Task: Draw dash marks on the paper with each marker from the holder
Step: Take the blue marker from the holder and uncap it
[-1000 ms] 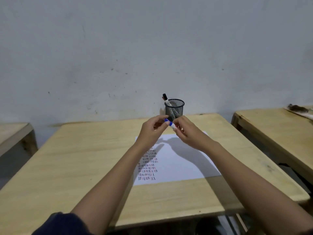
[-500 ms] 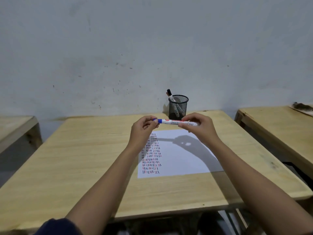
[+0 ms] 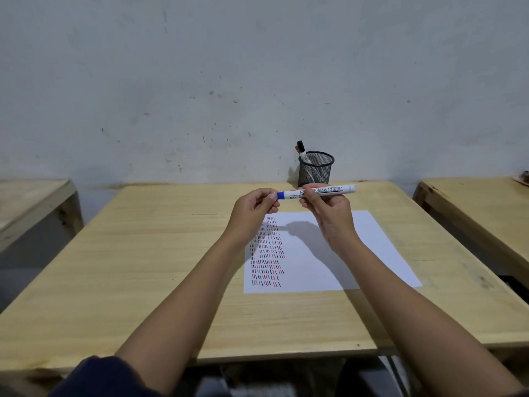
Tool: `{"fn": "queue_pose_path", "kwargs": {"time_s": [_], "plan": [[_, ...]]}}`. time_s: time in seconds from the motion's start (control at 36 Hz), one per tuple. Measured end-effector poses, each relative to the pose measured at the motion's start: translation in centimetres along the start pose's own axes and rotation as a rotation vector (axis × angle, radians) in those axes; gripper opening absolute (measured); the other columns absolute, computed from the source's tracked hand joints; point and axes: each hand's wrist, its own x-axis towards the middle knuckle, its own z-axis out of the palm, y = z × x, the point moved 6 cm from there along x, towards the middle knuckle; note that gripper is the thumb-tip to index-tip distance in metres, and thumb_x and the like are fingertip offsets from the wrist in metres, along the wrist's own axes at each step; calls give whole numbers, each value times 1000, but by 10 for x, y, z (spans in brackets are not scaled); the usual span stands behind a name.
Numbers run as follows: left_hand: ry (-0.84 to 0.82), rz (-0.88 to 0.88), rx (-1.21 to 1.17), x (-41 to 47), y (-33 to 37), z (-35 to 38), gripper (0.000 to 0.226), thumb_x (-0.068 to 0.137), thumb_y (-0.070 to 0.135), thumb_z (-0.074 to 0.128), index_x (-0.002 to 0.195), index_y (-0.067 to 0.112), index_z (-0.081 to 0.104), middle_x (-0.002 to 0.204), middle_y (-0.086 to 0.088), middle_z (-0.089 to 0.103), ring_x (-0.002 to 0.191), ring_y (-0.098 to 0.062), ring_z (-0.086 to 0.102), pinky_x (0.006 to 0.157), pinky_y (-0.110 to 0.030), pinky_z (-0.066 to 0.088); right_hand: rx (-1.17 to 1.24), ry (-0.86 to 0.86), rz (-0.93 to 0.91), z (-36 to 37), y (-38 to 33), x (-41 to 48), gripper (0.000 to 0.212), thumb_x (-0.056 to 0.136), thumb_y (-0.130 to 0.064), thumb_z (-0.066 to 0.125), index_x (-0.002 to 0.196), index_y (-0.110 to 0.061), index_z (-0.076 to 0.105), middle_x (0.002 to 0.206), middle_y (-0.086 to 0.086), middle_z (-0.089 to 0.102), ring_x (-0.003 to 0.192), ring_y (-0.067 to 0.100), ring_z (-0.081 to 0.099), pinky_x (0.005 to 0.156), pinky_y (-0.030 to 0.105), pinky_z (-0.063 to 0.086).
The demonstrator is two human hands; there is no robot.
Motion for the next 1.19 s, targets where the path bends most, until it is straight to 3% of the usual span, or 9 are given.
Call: {"fn": "queue_pose_path", "kwargs": {"time_s": [0.28, 0.36, 0.42, 0.5, 0.61, 0.75, 0.81, 0.92, 1.19], "plan": [[-8, -24, -91, -3, -1, -8, 16, 92, 4, 52, 102, 1, 64, 74, -3, 62, 61, 2, 60, 70, -11, 51, -32, -104, -18, 7, 3, 4, 8, 83, -5, 63, 85, -13, 66, 81, -4, 72, 78, 9, 65, 73, 17, 51], [28, -66, -123, 1, -9, -23, 20, 94, 11, 50, 86, 4, 66, 71, -4, 61, 55, 1, 59, 67, -13, 52, 3, -172, -18, 15, 5, 8, 19, 71, -23, 73, 86, -14, 68, 89, -3, 73, 84, 11, 64, 79, 18, 50], [91, -94, -152, 4, -16, -38, 29, 95, 17, 49, 72, 7, 64, 68, -3, 62, 53, -1, 59, 66, -14, 52, 52, -178, -9, 15, 3, 12, 25, 68, -25, 73, 88, -12, 67, 88, -2, 74, 84, 10, 64, 80, 17, 50], [133, -121, -135, 7, -22, -60, 27, 92, 20, 55, 70, 9, 65, 62, 4, 65, 56, -4, 61, 68, -16, 53, 92, -134, 12, 8, 0, 18, 28, 69, -22, 70, 91, -7, 63, 81, -3, 74, 78, 7, 65, 78, 16, 51], [120, -155, 148, 11, -27, -72, 21, 91, 20, 57, 76, 10, 67, 70, -3, 64, 64, -11, 60, 56, -11, 48, 78, -65, 41, -2, 6, 23, 7, 84, -5, 56, 91, -6, 59, 74, -2, 74, 64, 5, 65, 73, 15, 54], [120, -153, 524, 22, -32, -70, 15, 87, 9, 55, 83, -1, 66, 65, 0, 53, 52, -6, 46, 45, -9, 34, 51, -18, 71, -9, 18, 23, 12, 92, -2, 49, 86, -9, 58, 77, -1, 75, 69, 8, 68, 73, 15, 55], [100, -171, 625, 29, -36, -68, 16, 85, 9, 55, 82, -3, 65, 67, 2, 54, 53, -5, 46, 49, -18, 34, 27, -19, 79, -10, 22, 23, 11, 91, -3, 50, 86, -8, 58, 77, -1, 75, 70, 8, 68, 73, 15, 55], [25, -229, 809, 40, -45, -61, 14, 81, 12, 56, 83, 1, 64, 88, -11, 62, 71, -25, 57, 62, -30, 42, -17, -8, 97, -14, 25, 24, 8, 90, -3, 53, 87, -7, 59, 81, 3, 73, 71, 10, 67, 72, 17, 55], [-44, -264, 874, 48, -53, -47, 17, 83, 14, 58, 87, -1, 64, 88, -13, 60, 72, -24, 52, 64, -31, 41, -257, 47, 82, -22, 24, 24, 8, 83, -2, 64, 83, -9, 60, 69, 3, 61, 56, 6, 56, 62, 15, 50]]}}
